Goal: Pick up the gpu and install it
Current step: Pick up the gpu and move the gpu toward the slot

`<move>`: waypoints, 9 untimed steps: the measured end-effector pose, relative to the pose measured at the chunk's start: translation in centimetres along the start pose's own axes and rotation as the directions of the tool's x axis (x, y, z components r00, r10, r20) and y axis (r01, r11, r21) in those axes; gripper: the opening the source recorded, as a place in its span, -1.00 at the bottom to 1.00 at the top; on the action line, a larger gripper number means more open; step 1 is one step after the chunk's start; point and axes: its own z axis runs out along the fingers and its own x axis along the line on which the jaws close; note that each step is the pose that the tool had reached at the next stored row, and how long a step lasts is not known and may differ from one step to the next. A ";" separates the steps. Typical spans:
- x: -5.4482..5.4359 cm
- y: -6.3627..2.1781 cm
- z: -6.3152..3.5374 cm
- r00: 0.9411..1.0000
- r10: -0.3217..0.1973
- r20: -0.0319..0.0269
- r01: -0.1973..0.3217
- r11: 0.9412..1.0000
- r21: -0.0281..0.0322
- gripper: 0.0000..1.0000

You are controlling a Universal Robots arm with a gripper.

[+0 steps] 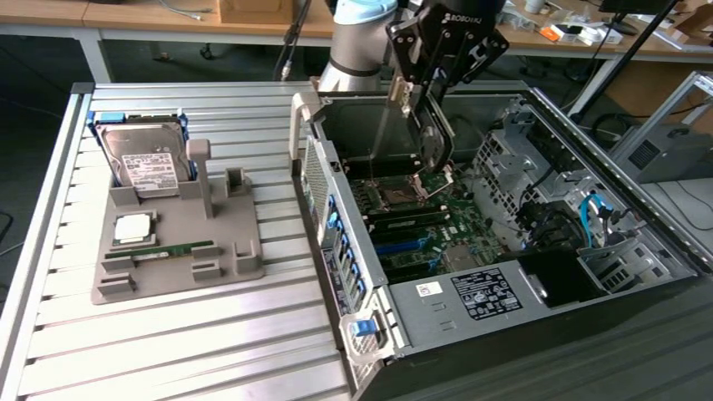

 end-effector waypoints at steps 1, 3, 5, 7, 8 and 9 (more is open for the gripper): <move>-0.1 -0.03 0.02 1.000 0.000 0.000 0.000 1.000 0.000 -0.45; -0.3 -0.07 0.04 1.000 0.000 0.000 0.000 1.000 0.000 -0.45; -0.4 -0.10 0.05 1.000 0.000 0.000 0.000 1.000 0.000 -0.45; -0.5 -0.13 0.07 1.000 0.000 0.000 0.000 1.000 0.000 -0.45; -0.6 -0.15 0.08 1.000 0.000 0.000 0.000 1.000 0.001 -0.45; -0.7 -0.16 0.09 1.000 0.000 0.000 0.000 1.000 0.001 -0.45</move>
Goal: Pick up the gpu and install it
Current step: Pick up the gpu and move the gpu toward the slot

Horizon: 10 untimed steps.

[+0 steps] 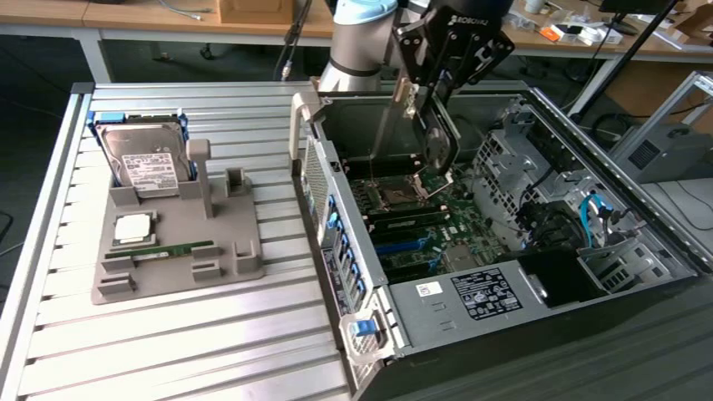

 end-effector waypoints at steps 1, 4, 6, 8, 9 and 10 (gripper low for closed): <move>-0.2 -0.02 0.02 1.000 0.000 0.000 0.000 1.000 0.000 -0.45; -0.6 -0.06 0.08 1.000 0.000 0.000 0.000 1.000 0.000 -0.45; -0.8 -0.07 0.12 1.000 0.000 0.000 0.000 1.000 0.000 -0.45; -1.0 -0.07 0.14 1.000 0.000 0.000 0.000 1.000 0.000 -0.45; -1.1 -0.08 0.16 1.000 0.000 0.000 0.000 1.000 0.000 -0.45; -1.2 -0.08 0.18 1.000 0.000 0.000 0.000 1.000 0.000 -0.45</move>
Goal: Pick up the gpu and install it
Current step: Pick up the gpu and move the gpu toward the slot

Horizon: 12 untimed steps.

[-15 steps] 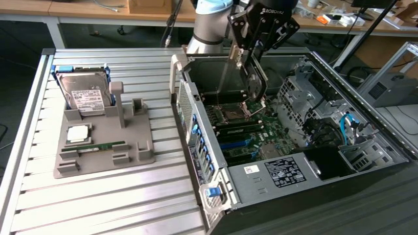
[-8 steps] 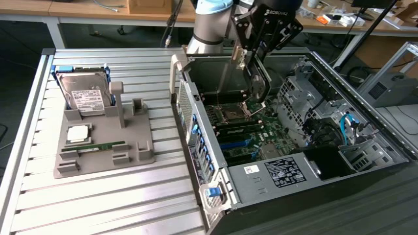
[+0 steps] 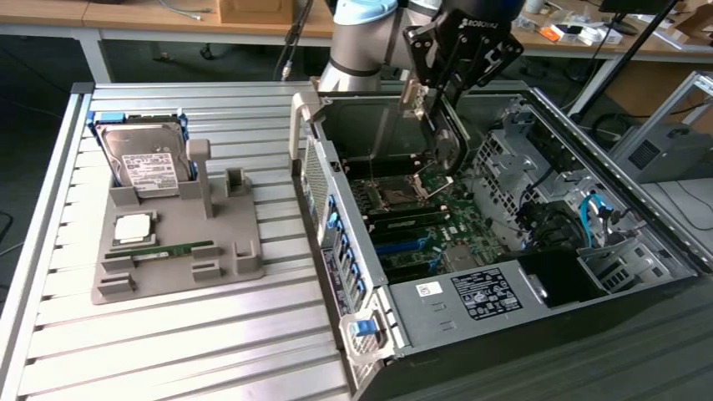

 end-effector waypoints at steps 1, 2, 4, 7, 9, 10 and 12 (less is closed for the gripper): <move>-0.2 0.00 0.04 1.000 0.000 0.000 0.000 1.000 0.000 -0.45; -0.4 0.02 0.07 1.000 0.000 0.000 0.000 1.000 0.000 -0.45; -0.8 0.05 0.21 1.000 0.000 0.000 0.000 1.000 0.001 -0.45; -1.3 0.08 0.36 1.000 0.000 0.000 0.000 1.000 0.002 -0.45; -1.6 0.10 0.45 1.000 0.000 0.000 0.000 1.000 0.003 -0.45; -1.8 0.11 0.49 1.000 0.000 0.000 0.000 1.000 0.004 -0.45; -2.0 0.12 0.57 1.000 0.000 0.000 0.000 1.000 0.005 -0.45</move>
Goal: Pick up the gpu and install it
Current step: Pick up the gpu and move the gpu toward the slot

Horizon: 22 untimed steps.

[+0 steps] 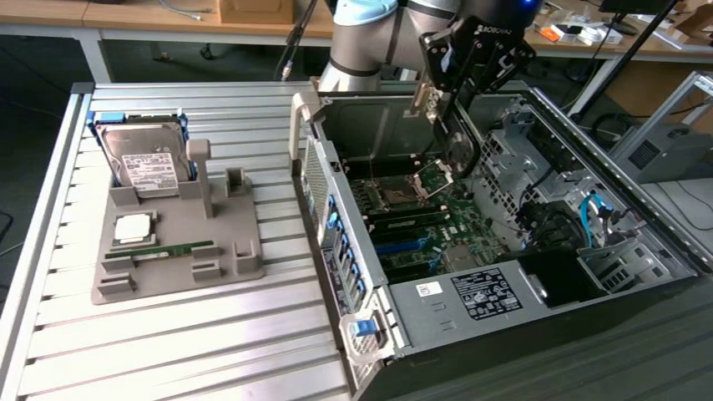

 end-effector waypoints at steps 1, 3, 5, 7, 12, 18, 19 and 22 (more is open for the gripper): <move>-0.1 0.01 0.03 1.000 0.000 0.000 0.000 1.000 0.000 -0.45; -0.3 0.02 0.11 1.000 0.000 0.000 0.000 1.000 0.001 -0.45; -0.5 0.03 0.16 1.000 0.000 0.000 0.000 1.000 0.001 -0.45; -0.7 0.04 0.22 1.000 0.000 0.000 0.000 1.000 0.002 -0.45; -1.0 0.07 0.37 1.000 0.000 0.000 0.000 1.000 0.003 -0.45; -1.6 0.11 0.59 1.000 0.000 0.000 0.000 1.000 0.005 -0.45; -1.7 0.11 0.64 1.000 0.000 0.000 0.000 1.000 0.005 -0.45; -2.1 0.13 0.75 1.000 0.000 0.000 0.000 1.000 0.006 -0.45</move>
